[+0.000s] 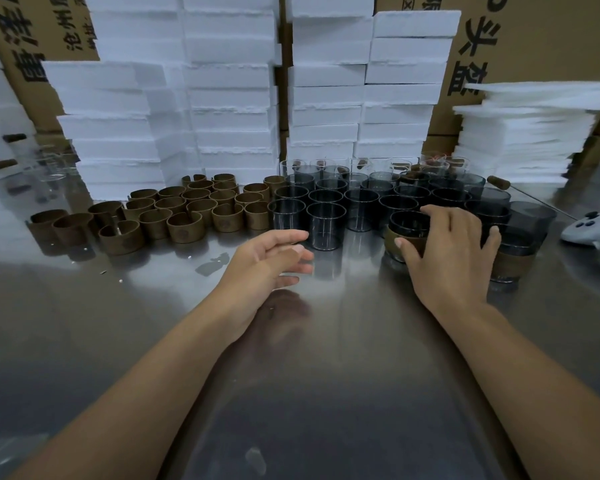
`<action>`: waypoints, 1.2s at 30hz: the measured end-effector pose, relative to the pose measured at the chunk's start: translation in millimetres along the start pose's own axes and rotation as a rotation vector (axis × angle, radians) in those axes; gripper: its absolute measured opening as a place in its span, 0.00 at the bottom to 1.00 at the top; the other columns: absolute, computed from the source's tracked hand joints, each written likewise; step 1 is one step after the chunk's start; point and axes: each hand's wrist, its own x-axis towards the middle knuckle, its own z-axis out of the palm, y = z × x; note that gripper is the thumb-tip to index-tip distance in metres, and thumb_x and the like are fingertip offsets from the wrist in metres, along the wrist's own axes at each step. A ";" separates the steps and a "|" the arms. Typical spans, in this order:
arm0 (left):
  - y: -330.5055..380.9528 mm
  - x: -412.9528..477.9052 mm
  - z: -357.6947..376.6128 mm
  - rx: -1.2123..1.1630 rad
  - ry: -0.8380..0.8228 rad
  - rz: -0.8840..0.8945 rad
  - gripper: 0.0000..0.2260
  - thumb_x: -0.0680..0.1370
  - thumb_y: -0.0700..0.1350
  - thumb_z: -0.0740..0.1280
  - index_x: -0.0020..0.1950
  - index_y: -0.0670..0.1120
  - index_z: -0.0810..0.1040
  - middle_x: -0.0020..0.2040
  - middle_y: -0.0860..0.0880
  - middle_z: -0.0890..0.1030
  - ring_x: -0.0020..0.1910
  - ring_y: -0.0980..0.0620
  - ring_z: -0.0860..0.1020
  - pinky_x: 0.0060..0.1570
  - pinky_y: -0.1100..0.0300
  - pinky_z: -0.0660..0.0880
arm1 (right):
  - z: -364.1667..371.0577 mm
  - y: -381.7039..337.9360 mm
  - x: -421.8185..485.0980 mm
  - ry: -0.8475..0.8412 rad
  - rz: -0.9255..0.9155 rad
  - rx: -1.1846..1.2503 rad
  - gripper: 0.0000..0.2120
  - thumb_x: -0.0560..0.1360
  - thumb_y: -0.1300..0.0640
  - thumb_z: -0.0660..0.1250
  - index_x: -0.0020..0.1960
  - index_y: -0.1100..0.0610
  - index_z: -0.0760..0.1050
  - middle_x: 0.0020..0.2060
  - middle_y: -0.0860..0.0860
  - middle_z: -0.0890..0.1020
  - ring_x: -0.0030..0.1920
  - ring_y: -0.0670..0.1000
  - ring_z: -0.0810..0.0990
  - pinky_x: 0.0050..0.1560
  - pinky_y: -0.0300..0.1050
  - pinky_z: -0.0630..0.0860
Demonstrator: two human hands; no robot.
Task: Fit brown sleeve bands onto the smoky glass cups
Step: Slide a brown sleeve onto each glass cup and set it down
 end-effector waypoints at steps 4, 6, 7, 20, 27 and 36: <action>0.5 2.5 2.2 -0.006 0.063 -0.010 0.09 0.79 0.38 0.64 0.54 0.50 0.80 0.40 0.53 0.84 0.43 0.55 0.83 0.45 0.61 0.76 | -6.2 -21.0 -6.9 0.124 -0.316 0.152 0.17 0.72 0.63 0.70 0.60 0.63 0.75 0.52 0.60 0.77 0.54 0.62 0.76 0.57 0.57 0.70; 0.7 3.4 2.8 -0.016 0.115 -0.018 0.09 0.78 0.37 0.64 0.52 0.50 0.80 0.38 0.53 0.84 0.41 0.55 0.82 0.45 0.60 0.76 | -4.4 -41.0 -17.2 0.080 -0.476 0.222 0.14 0.71 0.64 0.70 0.57 0.62 0.77 0.47 0.59 0.78 0.46 0.61 0.78 0.47 0.53 0.75; 0.9 3.9 2.8 -0.024 0.138 -0.019 0.09 0.78 0.37 0.64 0.52 0.49 0.80 0.38 0.53 0.83 0.40 0.56 0.82 0.45 0.60 0.76 | -1.1 -50.8 -20.6 -0.009 -0.504 0.239 0.15 0.73 0.62 0.69 0.59 0.60 0.75 0.48 0.57 0.77 0.48 0.60 0.78 0.46 0.51 0.75; 0.7 2.2 3.4 -0.046 0.226 -0.013 0.09 0.78 0.35 0.63 0.51 0.46 0.80 0.34 0.53 0.82 0.36 0.59 0.81 0.39 0.65 0.75 | 35.7 -69.6 -1.6 -0.174 -0.071 0.338 0.21 0.78 0.48 0.62 0.69 0.50 0.64 0.60 0.53 0.69 0.60 0.55 0.71 0.47 0.46 0.70; 4.7 0.5 7.9 0.033 0.286 0.028 0.10 0.78 0.35 0.65 0.47 0.50 0.79 0.42 0.50 0.80 0.39 0.59 0.80 0.44 0.62 0.75 | 25.8 -70.7 -22.7 -0.180 -0.012 0.696 0.15 0.72 0.51 0.71 0.47 0.51 0.64 0.45 0.47 0.72 0.48 0.50 0.71 0.42 0.43 0.63; 22.4 -16.1 20.5 0.200 0.337 0.246 0.09 0.78 0.37 0.65 0.48 0.53 0.77 0.47 0.53 0.80 0.47 0.60 0.77 0.46 0.71 0.72 | 5.7 -78.0 -45.8 -0.301 0.272 1.242 0.33 0.65 0.54 0.78 0.65 0.45 0.67 0.51 0.40 0.76 0.47 0.29 0.76 0.40 0.23 0.71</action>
